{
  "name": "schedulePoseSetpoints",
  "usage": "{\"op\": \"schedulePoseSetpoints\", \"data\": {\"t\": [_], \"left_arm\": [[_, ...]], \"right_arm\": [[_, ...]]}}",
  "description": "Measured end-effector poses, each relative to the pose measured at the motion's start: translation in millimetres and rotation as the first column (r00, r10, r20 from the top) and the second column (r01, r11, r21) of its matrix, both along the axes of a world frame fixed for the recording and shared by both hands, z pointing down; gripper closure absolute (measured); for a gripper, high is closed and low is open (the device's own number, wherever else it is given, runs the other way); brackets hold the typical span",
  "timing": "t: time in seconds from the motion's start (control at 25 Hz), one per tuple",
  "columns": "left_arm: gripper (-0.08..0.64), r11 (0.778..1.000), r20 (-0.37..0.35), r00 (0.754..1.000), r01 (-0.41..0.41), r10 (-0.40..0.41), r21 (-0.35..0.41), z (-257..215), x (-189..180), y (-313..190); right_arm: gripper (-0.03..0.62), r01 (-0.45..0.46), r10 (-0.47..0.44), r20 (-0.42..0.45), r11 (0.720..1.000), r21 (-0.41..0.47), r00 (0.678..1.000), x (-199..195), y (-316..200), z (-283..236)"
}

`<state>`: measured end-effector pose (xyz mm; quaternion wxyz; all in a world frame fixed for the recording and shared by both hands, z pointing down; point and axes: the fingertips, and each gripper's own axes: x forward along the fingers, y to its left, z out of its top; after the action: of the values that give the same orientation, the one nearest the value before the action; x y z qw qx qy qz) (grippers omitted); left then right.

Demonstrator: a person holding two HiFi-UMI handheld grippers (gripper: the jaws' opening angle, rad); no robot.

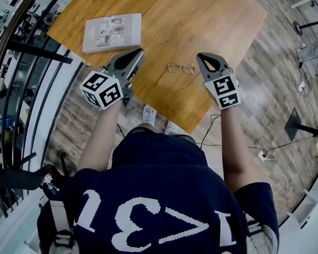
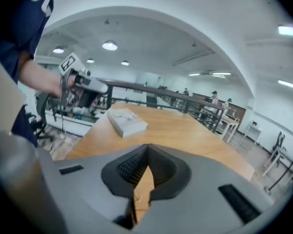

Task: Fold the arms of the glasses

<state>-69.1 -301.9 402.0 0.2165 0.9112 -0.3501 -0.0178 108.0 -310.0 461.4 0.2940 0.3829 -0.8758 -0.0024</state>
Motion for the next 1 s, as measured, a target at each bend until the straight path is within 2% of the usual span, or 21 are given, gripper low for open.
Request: {"op": "schedulePoseSetpoints", "data": {"t": [0.08, 0.2, 0.36, 0.56, 1.0], "left_arm": [[0.540, 0.998, 0.045, 0.999, 0.022, -0.025, 0.065, -14, 6, -4], [0.540, 0.986, 0.096, 0.993, 0.056, -0.071, 0.154, -35, 13, -6], [0.540, 0.959, 0.086, 0.985, 0.125, -0.151, 0.256, -62, 14, -7], [0.540, 0.942, 0.101, 0.978, 0.144, -0.182, 0.302, -75, 14, -1], [0.540, 0.927, 0.099, 0.970, 0.178, -0.221, 0.331, -84, 10, 6]], "right_arm": [[0.569, -0.093, 0.086, 0.140, 0.995, 0.045, 0.986, 12, 2, -34], [0.569, -0.209, 0.173, 0.314, 0.974, 0.083, 0.933, 31, 9, -78], [0.569, -0.310, 0.231, 0.468, 0.946, 0.097, 0.853, 52, 19, -120], [0.569, -0.369, 0.245, 0.552, 0.921, 0.125, 0.797, 66, 33, -150], [0.569, -0.394, 0.244, 0.593, 0.909, 0.135, 0.767, 72, 40, -166]]}}
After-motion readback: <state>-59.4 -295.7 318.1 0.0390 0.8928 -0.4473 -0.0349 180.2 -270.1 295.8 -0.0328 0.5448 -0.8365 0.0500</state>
